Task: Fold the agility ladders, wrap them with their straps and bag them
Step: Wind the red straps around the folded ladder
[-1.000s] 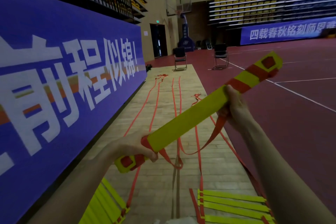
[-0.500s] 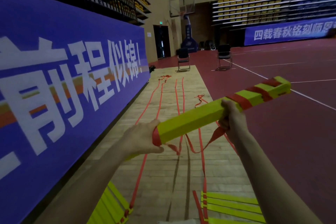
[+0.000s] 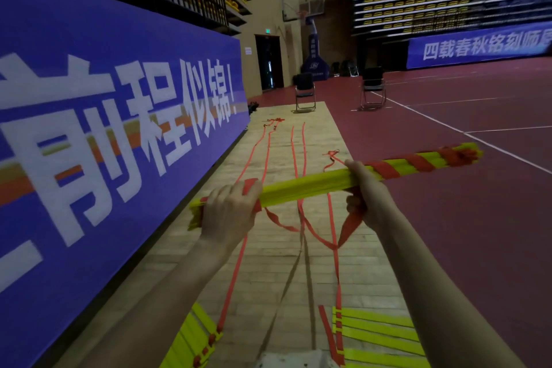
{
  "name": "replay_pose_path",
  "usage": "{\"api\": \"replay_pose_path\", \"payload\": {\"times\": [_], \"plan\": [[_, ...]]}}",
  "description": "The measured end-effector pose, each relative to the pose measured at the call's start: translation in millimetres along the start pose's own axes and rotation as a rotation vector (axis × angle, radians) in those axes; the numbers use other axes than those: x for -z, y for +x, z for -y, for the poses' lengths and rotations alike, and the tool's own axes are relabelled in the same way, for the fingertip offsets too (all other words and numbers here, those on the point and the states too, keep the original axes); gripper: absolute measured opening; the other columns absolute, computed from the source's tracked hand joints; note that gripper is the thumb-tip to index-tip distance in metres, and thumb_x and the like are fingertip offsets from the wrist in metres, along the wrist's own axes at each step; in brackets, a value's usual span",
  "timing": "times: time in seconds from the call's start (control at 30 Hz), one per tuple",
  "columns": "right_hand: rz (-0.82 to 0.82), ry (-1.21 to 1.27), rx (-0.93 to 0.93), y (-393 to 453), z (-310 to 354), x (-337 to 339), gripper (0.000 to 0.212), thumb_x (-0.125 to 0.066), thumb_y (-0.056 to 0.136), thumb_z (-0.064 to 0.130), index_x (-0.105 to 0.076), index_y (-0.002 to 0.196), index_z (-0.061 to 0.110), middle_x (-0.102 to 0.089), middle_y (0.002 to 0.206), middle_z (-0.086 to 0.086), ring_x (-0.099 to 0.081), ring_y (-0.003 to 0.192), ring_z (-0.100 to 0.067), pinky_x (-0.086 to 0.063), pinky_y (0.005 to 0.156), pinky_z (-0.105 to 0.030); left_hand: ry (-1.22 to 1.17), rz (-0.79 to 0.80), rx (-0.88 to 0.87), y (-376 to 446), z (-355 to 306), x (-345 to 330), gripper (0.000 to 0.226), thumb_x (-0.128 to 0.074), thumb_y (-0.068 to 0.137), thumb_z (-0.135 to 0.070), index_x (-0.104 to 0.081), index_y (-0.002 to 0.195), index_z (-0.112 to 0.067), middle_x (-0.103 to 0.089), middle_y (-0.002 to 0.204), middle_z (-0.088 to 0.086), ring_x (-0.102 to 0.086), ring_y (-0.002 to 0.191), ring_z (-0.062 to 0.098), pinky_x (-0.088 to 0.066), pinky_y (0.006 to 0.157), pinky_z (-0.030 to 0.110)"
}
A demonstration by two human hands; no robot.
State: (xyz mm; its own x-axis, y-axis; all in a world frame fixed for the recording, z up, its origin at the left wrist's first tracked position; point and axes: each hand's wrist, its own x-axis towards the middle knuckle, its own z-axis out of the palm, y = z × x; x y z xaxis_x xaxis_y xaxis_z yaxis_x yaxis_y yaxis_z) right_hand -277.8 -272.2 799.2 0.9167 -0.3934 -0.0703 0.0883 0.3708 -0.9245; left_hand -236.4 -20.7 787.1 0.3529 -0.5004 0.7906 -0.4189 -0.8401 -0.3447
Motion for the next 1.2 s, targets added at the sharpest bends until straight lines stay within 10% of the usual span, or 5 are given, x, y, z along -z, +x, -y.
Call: {"api": "replay_pose_path", "payload": {"times": [0.27, 0.47, 0.6, 0.87, 1.2], "plan": [[0.114, 0.183, 0.297, -3, 11, 7, 0.030, -0.067, 0.070, 0.026, -0.039, 0.065, 0.018, -0.030, 0.044, 0.007, -0.029, 0.034, -0.007, -0.026, 0.035, -0.019, -1.054, 0.989, 0.230, 17, 17, 23, 0.039, -0.089, 0.060, -0.026, -0.063, 0.089, -0.027, -0.068, 0.080, -0.007, -0.064, 0.071, 0.007, -0.054, 0.065, 0.024], [0.123, -0.334, 0.128, -18, 10, -3, 0.053, -0.063, 0.082, 0.060, -0.062, 0.095, 0.008, -0.070, 0.081, -0.011, -0.045, 0.038, -0.006, -0.037, 0.041, -0.022, -0.304, 0.358, 0.185, 3, -3, 9, 0.045, -0.074, 0.066, -0.042, -0.060, 0.108, -0.035, -0.068, 0.094, -0.007, -0.066, 0.086, 0.022, -0.054, 0.066, 0.036], [-0.127, -0.066, -0.008, -16, -3, -20, 0.041, -0.071, 0.079, 0.051, -0.053, 0.077, 0.014, -0.046, 0.061, -0.004, -0.035, 0.039, -0.010, -0.030, 0.038, -0.021, 0.063, -0.027, -0.053, -3, -18, 5, 0.049, -0.086, 0.060, -0.032, -0.067, 0.104, -0.019, -0.062, 0.076, 0.001, -0.063, 0.059, 0.025, -0.045, 0.046, 0.031], [0.126, -0.040, 0.350, -18, -9, -13, 0.030, -0.067, 0.089, 0.029, -0.053, 0.073, 0.009, -0.034, 0.049, 0.002, -0.031, 0.038, -0.012, -0.025, 0.040, -0.023, -0.820, 0.921, 0.163, 16, 4, 18, 0.055, -0.085, 0.060, -0.044, -0.053, 0.101, -0.027, -0.064, 0.087, -0.010, -0.058, 0.076, 0.004, -0.045, 0.066, 0.024], [-0.087, 0.013, -0.010, -24, -13, -28, 0.034, -0.071, 0.081, 0.043, -0.052, 0.080, 0.015, -0.045, 0.055, -0.001, -0.033, 0.039, -0.009, -0.027, 0.036, -0.020, 0.077, -0.088, 0.023, -1, -30, 8, 0.043, -0.060, 0.079, -0.015, -0.051, 0.120, -0.021, -0.059, 0.085, 0.008, -0.059, 0.070, 0.028, -0.046, 0.061, 0.038]]}}
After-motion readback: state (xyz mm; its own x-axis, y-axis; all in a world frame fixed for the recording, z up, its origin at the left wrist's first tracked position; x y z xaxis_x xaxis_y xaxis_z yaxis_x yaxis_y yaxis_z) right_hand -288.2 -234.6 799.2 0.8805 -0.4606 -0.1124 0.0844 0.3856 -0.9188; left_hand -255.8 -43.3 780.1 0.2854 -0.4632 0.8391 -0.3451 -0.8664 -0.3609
